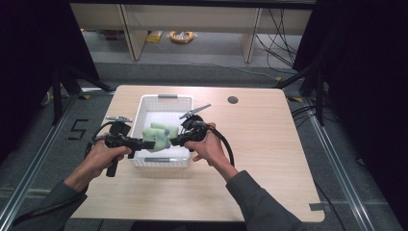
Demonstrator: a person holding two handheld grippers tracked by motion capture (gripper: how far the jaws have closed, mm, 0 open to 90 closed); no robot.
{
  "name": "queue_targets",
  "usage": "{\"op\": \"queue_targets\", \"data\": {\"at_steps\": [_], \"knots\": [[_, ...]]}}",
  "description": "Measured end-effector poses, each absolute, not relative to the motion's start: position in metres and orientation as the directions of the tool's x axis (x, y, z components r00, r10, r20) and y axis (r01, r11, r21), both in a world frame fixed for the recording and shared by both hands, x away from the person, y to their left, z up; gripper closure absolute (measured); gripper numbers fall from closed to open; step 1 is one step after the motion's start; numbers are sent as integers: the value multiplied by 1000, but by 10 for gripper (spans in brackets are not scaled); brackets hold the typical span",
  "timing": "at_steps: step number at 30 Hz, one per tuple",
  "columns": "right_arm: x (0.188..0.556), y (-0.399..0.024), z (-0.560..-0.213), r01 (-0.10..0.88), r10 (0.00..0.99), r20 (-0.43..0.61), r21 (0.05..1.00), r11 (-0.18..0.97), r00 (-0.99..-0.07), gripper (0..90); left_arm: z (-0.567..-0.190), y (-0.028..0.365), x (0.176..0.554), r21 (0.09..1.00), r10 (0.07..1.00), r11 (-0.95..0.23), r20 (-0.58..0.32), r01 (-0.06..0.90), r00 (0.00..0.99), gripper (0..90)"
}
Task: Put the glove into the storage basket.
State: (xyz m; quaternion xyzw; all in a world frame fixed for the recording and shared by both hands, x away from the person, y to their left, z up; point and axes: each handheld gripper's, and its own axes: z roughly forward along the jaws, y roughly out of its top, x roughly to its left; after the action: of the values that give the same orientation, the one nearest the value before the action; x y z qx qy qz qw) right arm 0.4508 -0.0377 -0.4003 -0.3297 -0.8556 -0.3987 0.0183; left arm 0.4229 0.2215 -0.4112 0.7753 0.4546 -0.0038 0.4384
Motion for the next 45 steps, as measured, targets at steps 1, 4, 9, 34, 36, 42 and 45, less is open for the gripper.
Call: {"op": "queue_targets", "data": {"at_steps": [1,4,9,34,36,42,45], "knots": [[453,-36,-402,584,551,299,666,464,-779,758,-413,222,425,674,706,-200,-404,711,581,707],[460,-32,-410,607,566,311,646,464,-763,758,-418,223,430,661,715,-205,-403,722,572,706],[465,-27,-417,617,573,314,634,467,-757,757,-426,225,438,637,726,-209,-407,742,554,705],[468,-16,-449,680,633,306,530,507,-711,737,-454,220,450,557,736,-273,-403,784,543,686],[468,-16,-449,678,632,304,529,510,-713,736,-455,219,449,554,743,-269,-401,788,536,685],[469,-14,-451,678,638,292,518,521,-713,728,-455,218,451,550,748,-286,-384,785,542,678],[469,-13,-452,684,641,295,506,525,-709,725,-456,218,452,547,742,-308,-374,779,556,670]]}}
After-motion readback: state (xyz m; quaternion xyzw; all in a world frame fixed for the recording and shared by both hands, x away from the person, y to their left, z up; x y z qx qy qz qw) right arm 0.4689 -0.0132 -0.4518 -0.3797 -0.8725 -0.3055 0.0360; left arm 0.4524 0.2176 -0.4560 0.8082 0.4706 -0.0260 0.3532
